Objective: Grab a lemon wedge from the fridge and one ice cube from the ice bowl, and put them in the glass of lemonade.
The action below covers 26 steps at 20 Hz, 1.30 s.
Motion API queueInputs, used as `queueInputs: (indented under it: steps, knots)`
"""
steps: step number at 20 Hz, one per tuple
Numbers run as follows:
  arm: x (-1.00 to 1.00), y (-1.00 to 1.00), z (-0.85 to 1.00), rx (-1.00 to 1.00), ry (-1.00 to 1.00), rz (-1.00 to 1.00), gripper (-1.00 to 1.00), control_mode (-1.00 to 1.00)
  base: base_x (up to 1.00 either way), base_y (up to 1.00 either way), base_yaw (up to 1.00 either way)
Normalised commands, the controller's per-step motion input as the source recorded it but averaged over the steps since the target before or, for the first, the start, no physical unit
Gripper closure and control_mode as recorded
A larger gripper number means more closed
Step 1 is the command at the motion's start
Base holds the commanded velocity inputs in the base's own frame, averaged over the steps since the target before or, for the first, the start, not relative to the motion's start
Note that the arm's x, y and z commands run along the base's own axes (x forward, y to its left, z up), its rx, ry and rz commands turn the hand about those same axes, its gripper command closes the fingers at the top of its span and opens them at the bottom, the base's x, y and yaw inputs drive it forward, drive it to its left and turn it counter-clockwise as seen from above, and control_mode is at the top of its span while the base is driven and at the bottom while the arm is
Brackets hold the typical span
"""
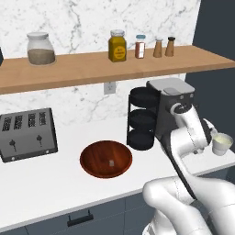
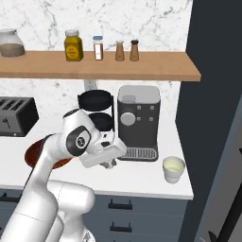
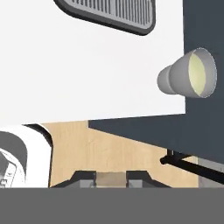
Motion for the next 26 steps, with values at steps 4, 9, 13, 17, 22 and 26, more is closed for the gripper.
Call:
queueInputs:
  steps: [4, 9, 13, 17, 22, 26]
  knots:
    - [0.06, -1.0, 0.0, -0.12, 0.0, 0.0, 1.0, -1.0, 0.0, 0.0, 0.0]
    - [0.28, -1.0, 0.0, -0.11, 0.0, 0.0, 1.0, -1.0, 0.0, 0.0, 0.0]
    - [0.39, -1.0, 0.0, -0.06, 0.0, 0.0, 1.0, -1.0, 0.0, 0.0, 0.0]
    - [0.55, -0.82, 0.0, 0.0, 0.0, 0.0, 1.0, -1.0, 0.0, 0.0, 0.0]
    - [0.67, -0.14, 0.0, 0.0, -0.01, 0.0, 1.0, -1.0, 0.0, 0.0, 0.0]
    - [0.46, -0.12, 0.0, 0.0, 0.0, 0.0, 1.0, -1.0, 0.0, 0.0, 0.0]
